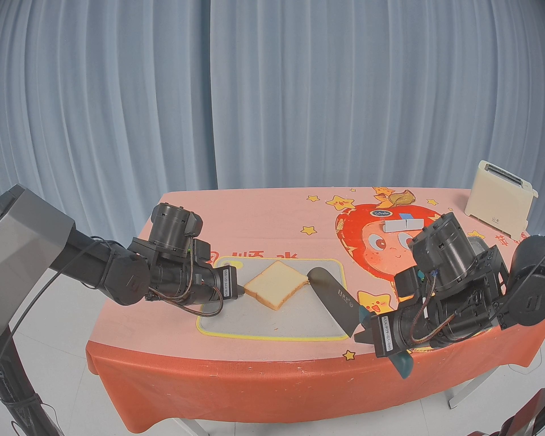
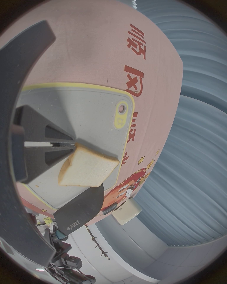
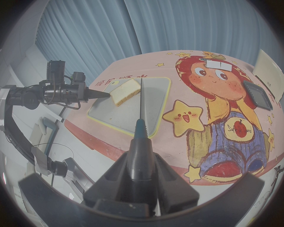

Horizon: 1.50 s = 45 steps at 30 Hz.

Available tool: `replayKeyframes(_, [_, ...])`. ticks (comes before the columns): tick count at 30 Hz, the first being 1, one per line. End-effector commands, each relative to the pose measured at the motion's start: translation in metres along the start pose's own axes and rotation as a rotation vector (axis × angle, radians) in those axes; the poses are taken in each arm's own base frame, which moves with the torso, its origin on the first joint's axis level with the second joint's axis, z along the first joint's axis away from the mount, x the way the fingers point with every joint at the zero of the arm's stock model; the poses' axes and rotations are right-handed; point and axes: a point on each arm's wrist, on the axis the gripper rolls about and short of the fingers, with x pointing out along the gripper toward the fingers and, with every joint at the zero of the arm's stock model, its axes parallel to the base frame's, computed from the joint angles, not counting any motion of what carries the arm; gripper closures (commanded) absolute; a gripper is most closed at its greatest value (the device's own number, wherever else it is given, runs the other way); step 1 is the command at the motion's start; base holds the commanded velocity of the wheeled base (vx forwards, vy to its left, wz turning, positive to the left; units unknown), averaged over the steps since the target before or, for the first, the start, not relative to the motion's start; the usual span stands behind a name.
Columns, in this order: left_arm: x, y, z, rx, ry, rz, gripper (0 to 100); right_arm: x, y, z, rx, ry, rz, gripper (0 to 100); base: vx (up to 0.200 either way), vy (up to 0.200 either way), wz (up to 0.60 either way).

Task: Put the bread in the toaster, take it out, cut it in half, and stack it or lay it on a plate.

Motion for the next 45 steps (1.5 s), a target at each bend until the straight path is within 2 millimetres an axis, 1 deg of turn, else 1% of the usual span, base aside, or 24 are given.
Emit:
replayKeyframes(1, [0.005,0.004,0.001,-0.006,0.003,0.006,100,-0.001,0.000,-0.001,-0.003,0.000,0.002,100,0.000,0.000,0.00])
replayKeyframes(6, [0.006,0.001,0.009,-0.002,-0.016,-0.001,100,-0.002,0.004,-0.004,-0.018,0.007,0.010,100,0.000,0.000,0.00])
replayKeyframes(15, [0.014,0.000,0.019,-0.002,-0.038,-0.011,100,-0.018,0.004,-0.010,-0.033,-0.013,0.028,100,0.000,0.000,0.00])
replayKeyframes(20, [0.017,0.001,0.017,-0.006,-0.028,-0.007,100,-0.021,0.004,-0.011,-0.036,-0.022,0.015,100,0.000,0.000,0.00])
replayKeyframes(23, [0.014,0.003,0.009,-0.013,-0.007,0.001,100,-0.028,0.001,-0.010,-0.028,-0.056,-0.004,100,0.000,0.000,0.00])
replayKeyframes(25, [0.002,0.001,0.006,-0.013,-0.012,0.000,100,-0.033,0.000,-0.010,-0.026,-0.073,0.001,100,0.000,0.000,0.00])
replayKeyframes(26, [0.001,0.001,0.005,-0.013,-0.011,0.001,100,-0.033,0.000,-0.009,-0.027,-0.074,0.001,100,0.000,0.000,0.00])
replayKeyframes(27, [-0.010,-0.002,0.002,-0.011,-0.014,-0.002,100,-0.035,0.000,-0.009,-0.027,-0.082,0.005,100,0.000,0.000,0.00])
replayKeyframes(30, [-0.016,-0.002,-0.006,-0.010,-0.001,0.001,100,-0.036,0.001,-0.009,-0.028,-0.084,0.009,100,0.000,0.000,0.00])
replayKeyframes(31, [-0.021,-0.003,-0.009,-0.009,0.000,0.000,100,-0.035,0.002,-0.010,-0.030,-0.082,0.010,100,0.000,0.000,0.00])
replayKeyframes(33, [-0.025,-0.004,-0.010,-0.007,-0.002,-0.002,100,-0.034,0.002,-0.010,-0.031,-0.080,0.010,100,0.000,0.000,0.00])
replayKeyframes(40, [-0.018,-0.012,-0.005,0.008,-0.009,-0.021,100,-0.035,0.002,-0.010,-0.031,-0.082,0.011,100,0.000,0.000,0.00])
replayKeyframes(43, [-0.007,-0.011,-0.004,0.009,0.003,-0.020,100,-0.034,0.002,-0.009,-0.027,-0.084,0.010,100,0.000,0.000,0.00])
replayKeyframes(45, [-0.004,-0.013,-0.006,0.013,0.011,-0.023,100,-0.033,0.002,-0.009,-0.027,-0.084,0.010,100,0.000,0.000,0.00])
